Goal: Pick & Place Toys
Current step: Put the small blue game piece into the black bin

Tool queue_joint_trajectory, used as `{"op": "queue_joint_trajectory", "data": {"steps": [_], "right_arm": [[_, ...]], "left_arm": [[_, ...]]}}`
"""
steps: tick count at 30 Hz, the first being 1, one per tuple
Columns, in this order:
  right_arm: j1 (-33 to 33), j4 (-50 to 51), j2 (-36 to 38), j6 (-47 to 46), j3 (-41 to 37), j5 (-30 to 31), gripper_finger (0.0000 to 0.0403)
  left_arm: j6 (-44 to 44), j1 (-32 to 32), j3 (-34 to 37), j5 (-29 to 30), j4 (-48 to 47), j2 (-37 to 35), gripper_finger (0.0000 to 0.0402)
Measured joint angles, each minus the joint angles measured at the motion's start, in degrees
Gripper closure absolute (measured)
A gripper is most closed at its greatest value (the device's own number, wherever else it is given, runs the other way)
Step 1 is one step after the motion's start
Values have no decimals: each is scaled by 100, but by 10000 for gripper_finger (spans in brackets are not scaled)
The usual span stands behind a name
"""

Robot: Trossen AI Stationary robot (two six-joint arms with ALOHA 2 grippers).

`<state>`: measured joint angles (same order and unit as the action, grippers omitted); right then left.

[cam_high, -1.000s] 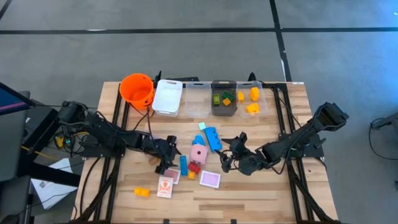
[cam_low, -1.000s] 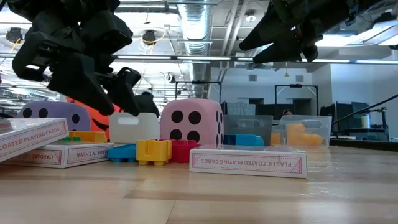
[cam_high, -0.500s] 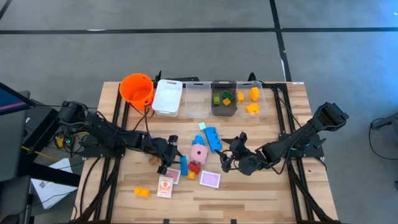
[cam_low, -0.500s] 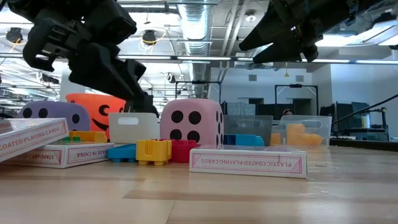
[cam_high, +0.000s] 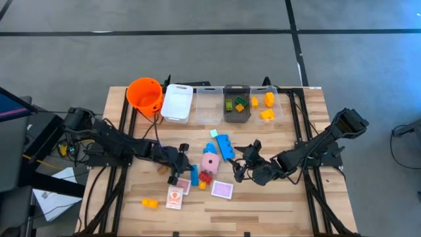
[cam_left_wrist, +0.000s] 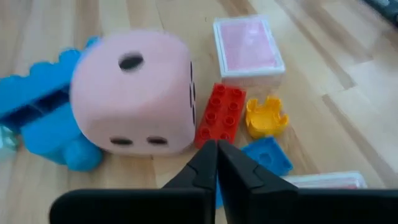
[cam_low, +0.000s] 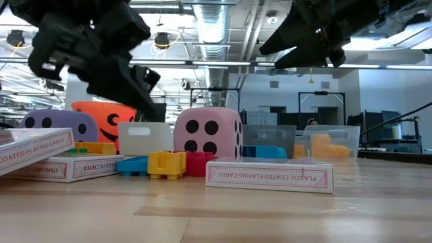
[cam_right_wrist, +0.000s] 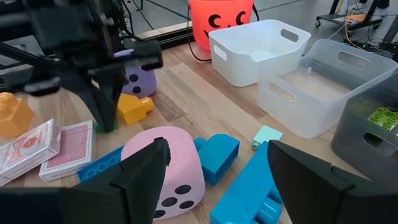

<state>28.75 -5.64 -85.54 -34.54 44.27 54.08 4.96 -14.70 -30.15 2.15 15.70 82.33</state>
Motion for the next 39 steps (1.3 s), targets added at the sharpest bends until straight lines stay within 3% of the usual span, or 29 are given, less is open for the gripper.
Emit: {"op": "queue_joint_trajectory", "data": {"steps": [10, 20, 39], "right_arm": [[-1, 7, -2, 0, 0, 0, 132], [-44, 10, -2, 0, 0, -2, 132], [-35, -40, -2, 0, 0, -2, 132]], "left_arm": [[-122, 0, 0, -6, 1130, 1335, 401], [-544, 33, 0, -7, 1225, 1348, 401], [-570, 33, 0, -10, 1245, 1344, 401]]}}
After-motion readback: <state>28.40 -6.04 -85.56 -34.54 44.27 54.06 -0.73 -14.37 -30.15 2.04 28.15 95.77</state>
